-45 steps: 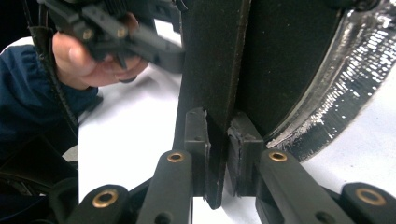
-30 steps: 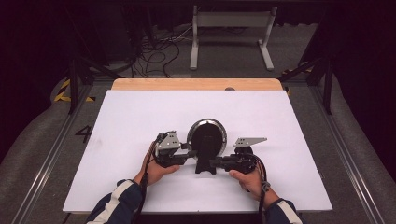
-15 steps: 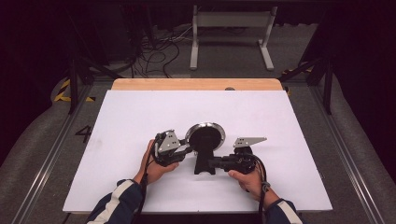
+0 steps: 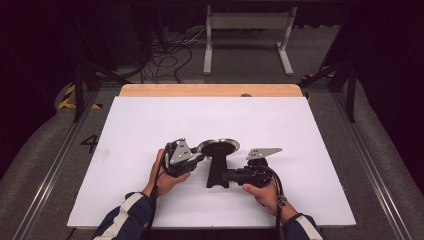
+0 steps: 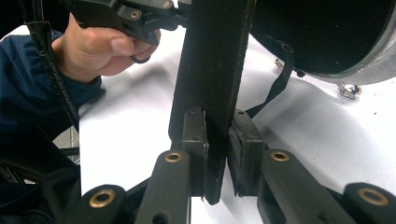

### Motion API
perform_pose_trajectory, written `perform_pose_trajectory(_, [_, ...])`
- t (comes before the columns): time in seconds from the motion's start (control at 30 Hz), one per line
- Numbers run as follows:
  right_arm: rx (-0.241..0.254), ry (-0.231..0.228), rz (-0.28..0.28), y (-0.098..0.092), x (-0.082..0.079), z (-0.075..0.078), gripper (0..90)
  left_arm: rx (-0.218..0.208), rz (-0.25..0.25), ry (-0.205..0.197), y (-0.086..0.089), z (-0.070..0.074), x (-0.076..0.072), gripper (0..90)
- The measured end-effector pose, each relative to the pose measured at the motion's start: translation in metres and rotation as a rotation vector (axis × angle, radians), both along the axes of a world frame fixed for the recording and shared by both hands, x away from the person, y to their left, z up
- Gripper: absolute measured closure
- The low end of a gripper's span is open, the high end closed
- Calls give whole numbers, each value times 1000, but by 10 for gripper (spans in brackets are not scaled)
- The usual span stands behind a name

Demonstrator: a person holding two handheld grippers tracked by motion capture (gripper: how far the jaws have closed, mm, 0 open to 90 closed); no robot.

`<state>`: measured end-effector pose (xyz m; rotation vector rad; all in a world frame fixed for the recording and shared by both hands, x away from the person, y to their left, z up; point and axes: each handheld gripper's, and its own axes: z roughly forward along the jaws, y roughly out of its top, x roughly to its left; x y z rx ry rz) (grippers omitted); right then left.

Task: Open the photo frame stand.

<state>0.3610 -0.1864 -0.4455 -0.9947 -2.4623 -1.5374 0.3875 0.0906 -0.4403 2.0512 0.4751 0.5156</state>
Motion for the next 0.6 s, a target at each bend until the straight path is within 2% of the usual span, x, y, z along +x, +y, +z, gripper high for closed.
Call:
perform_pose_trajectory(0.1, [-4,-3,-8,0,0,0,787,5,6,-11,-1,-1,-1,714])
perform_pose_trajectory(0.2, [-11,-5,-13,1,0,0,785,16,28,-45,-2,-3,-2,713])
perform_pose_trajectory(0.27, [-16,-7,-15,1,-1,0,785,15,30,-48,-2,-4,-2,714])
perform_pose_trajectory(0.4, [-31,-14,-25,1,0,-1,785,36,49,-75,-4,-4,-4,714])
perform_pose_trajectory(0.6, [-70,-37,-43,1,-1,-2,795,39,41,-76,-3,-5,-3,724])
